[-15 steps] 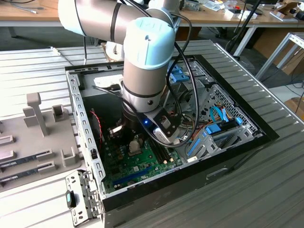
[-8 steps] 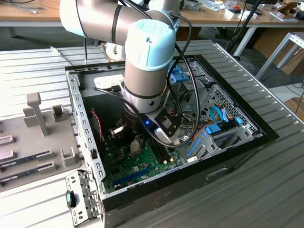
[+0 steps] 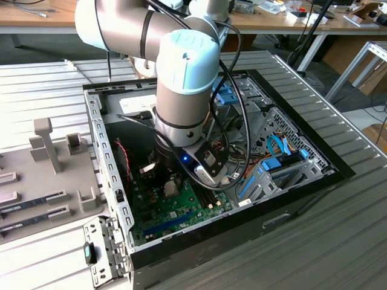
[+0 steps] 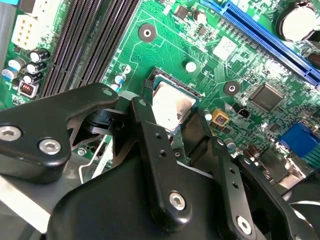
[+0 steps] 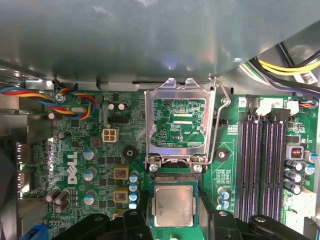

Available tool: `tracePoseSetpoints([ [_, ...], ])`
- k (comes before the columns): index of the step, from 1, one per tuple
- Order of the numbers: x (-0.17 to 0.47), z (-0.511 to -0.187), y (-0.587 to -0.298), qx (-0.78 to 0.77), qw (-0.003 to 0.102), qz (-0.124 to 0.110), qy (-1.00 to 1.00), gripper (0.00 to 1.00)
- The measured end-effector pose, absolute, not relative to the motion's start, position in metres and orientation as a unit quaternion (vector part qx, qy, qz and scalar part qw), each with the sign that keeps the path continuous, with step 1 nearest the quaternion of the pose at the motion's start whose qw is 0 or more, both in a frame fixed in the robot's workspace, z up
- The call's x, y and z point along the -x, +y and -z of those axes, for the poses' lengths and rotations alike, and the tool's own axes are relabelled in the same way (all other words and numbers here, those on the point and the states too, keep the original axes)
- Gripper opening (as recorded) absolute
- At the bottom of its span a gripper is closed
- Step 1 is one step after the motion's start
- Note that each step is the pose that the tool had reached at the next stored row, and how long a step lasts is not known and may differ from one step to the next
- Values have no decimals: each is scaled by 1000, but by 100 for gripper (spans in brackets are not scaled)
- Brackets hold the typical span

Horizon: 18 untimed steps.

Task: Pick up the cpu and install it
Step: 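Place the cpu into insertion slot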

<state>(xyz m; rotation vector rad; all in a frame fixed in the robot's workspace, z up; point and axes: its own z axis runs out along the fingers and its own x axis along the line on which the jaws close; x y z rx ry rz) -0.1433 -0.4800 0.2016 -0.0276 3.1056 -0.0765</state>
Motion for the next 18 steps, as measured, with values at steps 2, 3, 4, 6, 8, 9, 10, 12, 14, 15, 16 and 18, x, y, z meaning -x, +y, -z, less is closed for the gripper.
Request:
tracePoseSetpoints([
  [2, 143, -201, -480, 9, 18, 24, 1000, 47],
  [3, 143, -201, -480, 8, 18, 24, 1000, 47],
  [4, 143, -201, -481, 6, 18, 24, 1000, 47],
  [6, 143, -201, -481, -1, 17, 25, 1000, 47],
  [8, 142, -201, -481, -3, 17, 25, 1000, 47],
  [9, 141, -201, -481, -3, 17, 25, 1000, 47],
  [10, 141, -201, -481, -3, 17, 25, 1000, 47],
  [12, 141, -201, -481, -1, 17, 25, 1000, 47],
  [14, 141, -199, -481, 0, 17, 25, 1000, 47],
  [15, 141, -198, -481, 0, 17, 25, 1000, 47],
  [16, 141, -198, -481, 0, 17, 25, 1000, 47],
  [18, 141, -198, -481, 0, 17, 25, 1000, 47],
])
